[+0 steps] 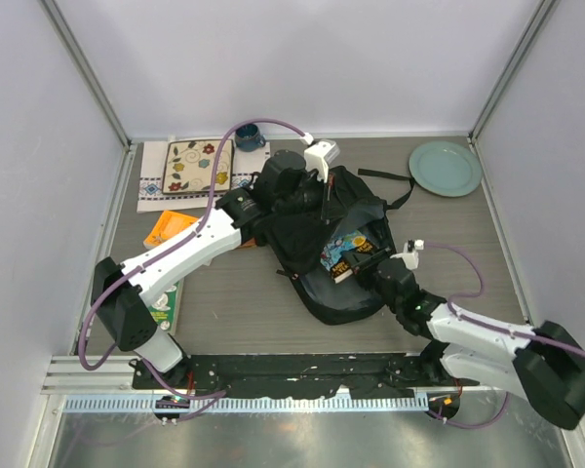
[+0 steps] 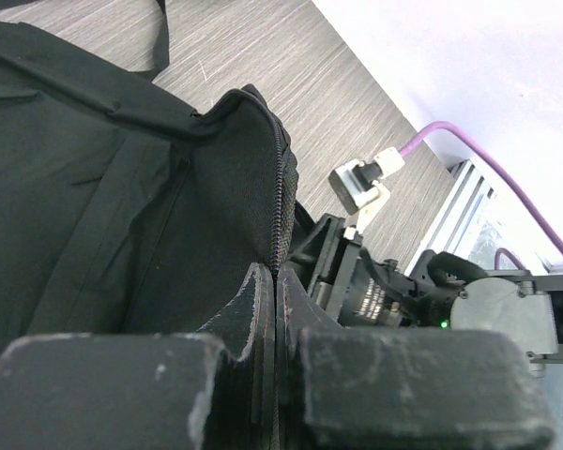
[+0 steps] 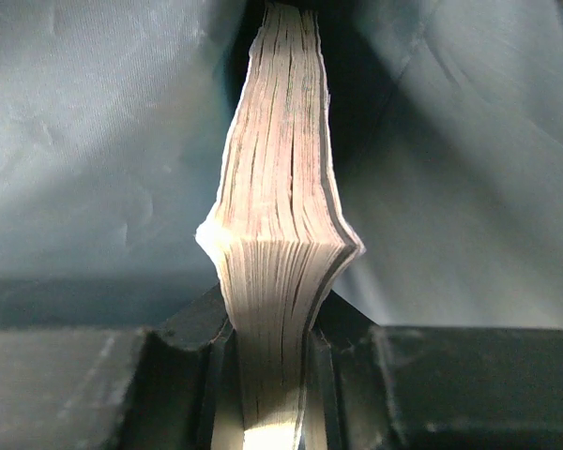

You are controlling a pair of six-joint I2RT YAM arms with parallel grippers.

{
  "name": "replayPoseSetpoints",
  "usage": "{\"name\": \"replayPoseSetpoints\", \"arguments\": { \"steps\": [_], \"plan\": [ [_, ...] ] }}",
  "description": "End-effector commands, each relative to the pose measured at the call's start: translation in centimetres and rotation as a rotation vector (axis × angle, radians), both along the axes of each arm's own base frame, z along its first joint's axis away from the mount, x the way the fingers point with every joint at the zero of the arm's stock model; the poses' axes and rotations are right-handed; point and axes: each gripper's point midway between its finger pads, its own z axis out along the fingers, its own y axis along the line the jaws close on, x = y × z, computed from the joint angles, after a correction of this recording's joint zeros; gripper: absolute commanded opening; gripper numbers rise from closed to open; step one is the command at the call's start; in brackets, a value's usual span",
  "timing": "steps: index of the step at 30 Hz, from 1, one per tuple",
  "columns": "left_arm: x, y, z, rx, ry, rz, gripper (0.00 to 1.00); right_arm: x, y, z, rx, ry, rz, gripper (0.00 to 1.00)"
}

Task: Pack the student bag
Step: Place the book in the student bag.

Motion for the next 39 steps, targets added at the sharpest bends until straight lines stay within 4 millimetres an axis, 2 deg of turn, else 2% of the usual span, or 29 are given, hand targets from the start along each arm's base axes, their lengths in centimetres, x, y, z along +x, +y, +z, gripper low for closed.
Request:
{"name": "replayPoseSetpoints", "arguments": {
  "steps": [1, 2, 3, 4, 6, 7, 10, 11, 12, 13, 14, 16, 17, 20, 23, 24, 26, 27, 28, 29, 30, 31, 32, 33, 34, 35, 39],
  "plan": [
    [-0.3, -0.4, 5.5, -0.129, -0.126, -0.032, 0.00, 4.0, 1.0, 7.2, 0.213, -0.259, -0.101, 0.00],
    [-0.3, -0.4, 5.5, -0.127, -0.129, -0.031, 0.00, 4.4, 1.3, 7.1, 0.215, -0.265, -0.105, 0.00],
    [-0.2, -0.4, 5.6, -0.126, -0.130, -0.030, 0.00, 5.1, 1.5, 8.2, 0.239, -0.302, -0.115, 0.00],
    [-0.2, -0.3, 5.5, -0.114, -0.142, -0.036, 0.00, 5.7, 2.2, 6.6, 0.204, -0.281, -0.109, 0.00],
    [0.2, 0.0, 5.4, -0.088, -0.142, -0.023, 0.00, 6.9, 2.2, 6.4, 0.198, -0.286, -0.145, 0.00],
    [0.1, 0.0, 5.5, -0.096, -0.146, -0.033, 0.00, 7.5, 2.5, 4.6, 0.185, -0.254, -0.159, 0.00],
    [-0.1, -0.1, 5.5, -0.125, -0.125, -0.069, 0.00, 9.2, 2.5, 4.3, 0.211, -0.275, -0.171, 0.01],
    [-0.2, -0.2, 5.4, -0.135, -0.105, -0.073, 0.00, 9.6, 2.7, 2.2, 0.185, -0.238, -0.176, 0.02],
    [-0.3, -0.4, 5.1, -0.138, -0.092, -0.087, 0.00, 10.4, 2.6, 2.7, 0.209, -0.261, -0.190, 0.03],
    [-0.6, -0.5, 5.0, -0.143, -0.082, -0.105, 0.00, 10.7, 2.7, 2.2, 0.209, -0.260, -0.194, 0.04],
    [-0.7, -0.6, 4.5, -0.142, -0.069, -0.107, 0.00, 11.2, 3.2, 1.0, 0.212, -0.240, -0.187, 0.10],
    [-0.6, -0.7, 4.4, -0.148, -0.064, -0.106, 0.00, 11.6, 3.4, 0.5, 0.235, -0.237, -0.188, 0.21],
    [-0.6, -0.6, 4.1, -0.148, -0.053, -0.103, 0.00, 11.6, 3.5, -0.4, 0.233, -0.215, -0.184, 0.35],
    [-0.3, -0.1, 3.5, -0.151, -0.044, -0.088, 0.00, 10.7, 3.3, -2.8, 0.171, -0.143, -0.159, 0.51],
    [0.2, 0.3, 3.2, -0.161, -0.032, -0.070, 0.00, 9.2, 2.5, -3.6, 0.132, -0.111, -0.145, 0.64],
    [0.3, 0.2, 3.0, -0.162, -0.029, -0.068, 0.00, 8.8, 2.4, -3.4, 0.109, -0.094, -0.133, 0.75],
    [0.4, 0.2, 2.6, -0.159, -0.022, -0.063, 0.00, 8.2, 2.9, -3.4, 0.065, -0.072, -0.079, 0.77],
    [0.5, 0.2, 2.5, -0.158, -0.020, -0.060, 0.00, 7.3, 2.6, -5.2, -0.013, 0.005, -0.057, 0.78],
    [0.7, 0.2, 2.2, -0.155, -0.015, -0.056, 0.00, 7.0, 2.9, -4.3, -0.023, 0.006, -0.026, 0.79],
    [0.7, 0.2, 2.0, -0.153, -0.012, -0.056, 0.00, 6.4, 2.7, -5.3, -0.086, 0.064, -0.005, 0.79],
    [0.9, 0.2, 1.9, -0.152, -0.011, -0.051, 0.00, 6.1, 2.6, -5.4, -0.116, 0.084, 0.007, 0.80],
    [0.9, 0.2, 1.9, -0.151, -0.011, -0.051, 0.00, 5.8, 2.6, -4.6, -0.127, 0.080, 0.024, 0.81],
    [0.9, 0.2, 1.7, -0.150, -0.010, -0.048, 0.00, 5.1, 2.1, -5.2, -0.168, 0.112, 0.034, 0.81],
    [1.0, 0.2, 1.6, -0.152, -0.009, -0.046, 0.00, 4.7, 1.9, -5.3, -0.179, 0.123, 0.040, 0.81],
    [1.1, 0.3, 1.6, -0.155, -0.006, -0.041, 0.00, 4.4, 1.8, -4.6, -0.173, 0.113, 0.045, 0.82],
    [1.1, 0.2, 1.5, -0.158, -0.007, -0.040, 0.00, 3.8, 1.3, -5.2, -0.196, 0.131, 0.048, 0.82],
    [1.3, 0.2, 0.9, -0.153, 0.005, -0.037, 0.00, 2.5, 1.0, -5.0, -0.188, 0.142, 0.077, 0.82]
  ]
}}
